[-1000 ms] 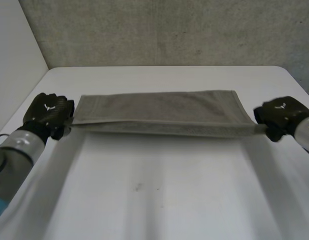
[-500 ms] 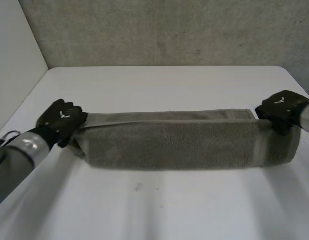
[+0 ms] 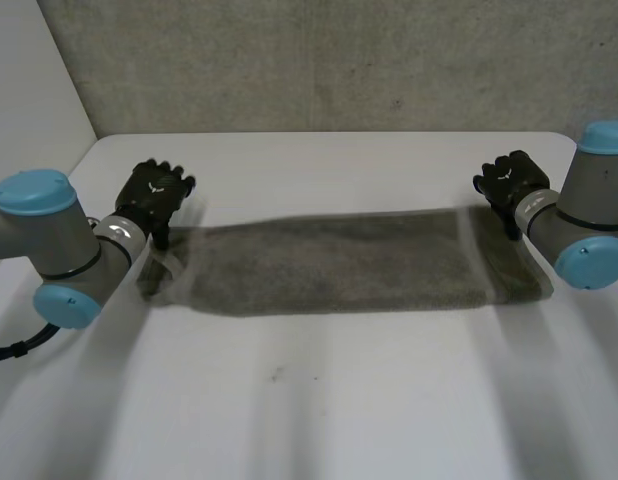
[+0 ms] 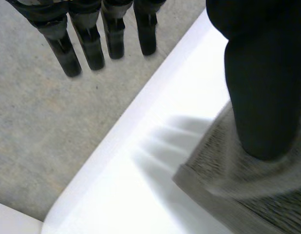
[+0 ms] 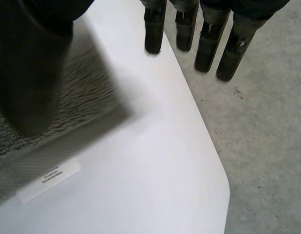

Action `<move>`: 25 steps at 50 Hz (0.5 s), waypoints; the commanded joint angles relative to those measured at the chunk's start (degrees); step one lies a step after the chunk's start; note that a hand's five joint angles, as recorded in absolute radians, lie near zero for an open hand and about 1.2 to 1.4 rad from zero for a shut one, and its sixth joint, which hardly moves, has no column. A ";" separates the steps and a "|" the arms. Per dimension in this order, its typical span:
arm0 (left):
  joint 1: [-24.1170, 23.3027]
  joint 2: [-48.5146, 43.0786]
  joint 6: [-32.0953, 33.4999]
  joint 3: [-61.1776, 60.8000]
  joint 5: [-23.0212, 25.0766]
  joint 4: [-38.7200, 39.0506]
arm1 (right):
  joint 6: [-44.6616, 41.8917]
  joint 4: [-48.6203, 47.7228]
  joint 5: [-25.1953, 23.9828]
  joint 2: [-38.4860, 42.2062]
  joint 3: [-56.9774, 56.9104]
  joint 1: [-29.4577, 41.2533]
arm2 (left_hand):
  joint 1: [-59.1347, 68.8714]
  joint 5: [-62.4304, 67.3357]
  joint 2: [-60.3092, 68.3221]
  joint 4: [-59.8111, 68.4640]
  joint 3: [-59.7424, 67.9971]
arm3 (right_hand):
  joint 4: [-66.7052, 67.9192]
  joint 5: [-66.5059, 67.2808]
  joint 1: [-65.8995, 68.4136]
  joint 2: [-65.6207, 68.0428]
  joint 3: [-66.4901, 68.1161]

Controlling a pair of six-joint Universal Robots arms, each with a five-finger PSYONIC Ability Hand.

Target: Fold the towel.

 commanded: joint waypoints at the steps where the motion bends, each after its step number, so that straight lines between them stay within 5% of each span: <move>1: -0.21 0.56 -0.77 0.37 -0.09 2.35 | 1.32 -1.69 3.71 -0.05 -0.53 0.25 | -4.37 -5.34 -4.90 -4.98 -4.77 | -5.92 -3.96 -5.69 -5.21 -5.53; 11: -0.91 8.46 -4.46 -2.17 0.00 2.00 | 16.77 -0.72 5.12 -13.38 6.65 0.25 | -4.37 -5.34 -4.90 -4.98 -4.77 | -5.92 -3.96 -5.69 -5.21 -5.53; 20: -0.21 17.96 -6.14 -14.72 0.26 0.42 | 17.75 -0.63 3.36 -27.38 23.64 -0.46 | -4.15 -5.12 -4.69 -4.77 -4.56 | -5.92 -3.96 -5.69 -5.21 -5.53; 25: 0.49 21.47 -6.40 -22.20 0.35 -1.25 | 17.93 -0.81 -2.16 -35.63 37.41 -0.72 | -2.81 -3.78 -3.35 -3.42 -3.21 | -1.33 0.64 -1.10 -0.62 -0.94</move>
